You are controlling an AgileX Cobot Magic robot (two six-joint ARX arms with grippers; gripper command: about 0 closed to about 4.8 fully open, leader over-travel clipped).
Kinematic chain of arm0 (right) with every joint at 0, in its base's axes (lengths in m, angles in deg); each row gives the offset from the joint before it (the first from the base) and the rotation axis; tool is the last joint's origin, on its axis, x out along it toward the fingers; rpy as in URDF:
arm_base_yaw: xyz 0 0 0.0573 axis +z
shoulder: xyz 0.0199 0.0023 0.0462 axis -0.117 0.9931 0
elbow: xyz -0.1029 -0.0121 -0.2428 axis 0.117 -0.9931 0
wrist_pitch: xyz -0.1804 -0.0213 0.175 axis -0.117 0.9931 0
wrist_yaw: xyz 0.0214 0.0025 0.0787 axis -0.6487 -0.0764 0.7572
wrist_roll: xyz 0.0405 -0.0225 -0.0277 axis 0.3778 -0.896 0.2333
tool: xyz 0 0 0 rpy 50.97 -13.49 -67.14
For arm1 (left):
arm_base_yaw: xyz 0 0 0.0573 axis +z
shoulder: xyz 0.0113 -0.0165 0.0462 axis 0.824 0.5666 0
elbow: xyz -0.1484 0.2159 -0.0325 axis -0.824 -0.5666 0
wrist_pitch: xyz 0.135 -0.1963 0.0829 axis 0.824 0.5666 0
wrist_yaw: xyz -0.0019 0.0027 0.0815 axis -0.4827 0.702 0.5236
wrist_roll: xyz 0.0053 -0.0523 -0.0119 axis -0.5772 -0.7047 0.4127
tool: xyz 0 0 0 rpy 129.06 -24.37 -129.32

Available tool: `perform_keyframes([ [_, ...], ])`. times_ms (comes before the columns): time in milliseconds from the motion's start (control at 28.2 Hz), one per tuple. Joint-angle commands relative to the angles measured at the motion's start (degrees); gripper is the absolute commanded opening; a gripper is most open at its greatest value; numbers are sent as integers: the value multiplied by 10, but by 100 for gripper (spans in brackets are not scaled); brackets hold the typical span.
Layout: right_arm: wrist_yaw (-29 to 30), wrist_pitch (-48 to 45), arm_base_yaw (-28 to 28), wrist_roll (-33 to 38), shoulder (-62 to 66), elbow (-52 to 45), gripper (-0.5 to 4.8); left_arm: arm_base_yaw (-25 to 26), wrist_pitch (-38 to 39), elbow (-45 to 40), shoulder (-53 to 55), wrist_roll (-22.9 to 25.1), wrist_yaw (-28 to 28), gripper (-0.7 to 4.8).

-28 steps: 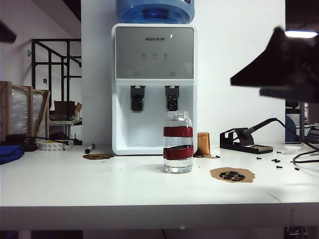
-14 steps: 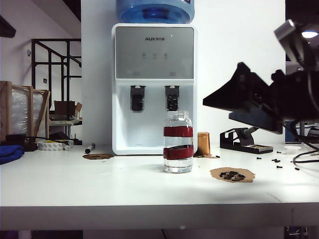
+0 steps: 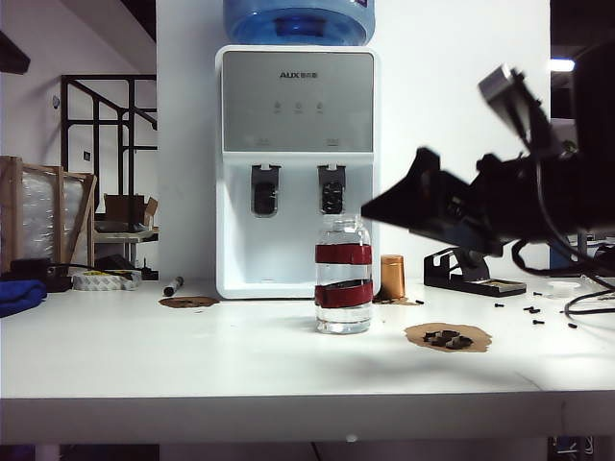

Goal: Pick up the water bottle with two loops of red belts, then reach the front water dispenser and gently press the gray-black baffle horizontally to get a little water.

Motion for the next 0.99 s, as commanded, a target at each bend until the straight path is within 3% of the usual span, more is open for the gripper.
perform_keyframes([
  [35,2,17,2,-24,9,16,479,1,-9,3,1,-1,2,-4],
  [993,14,107,2,-48,114,168,479,1,-8,3,1,-1,3,-4],
])
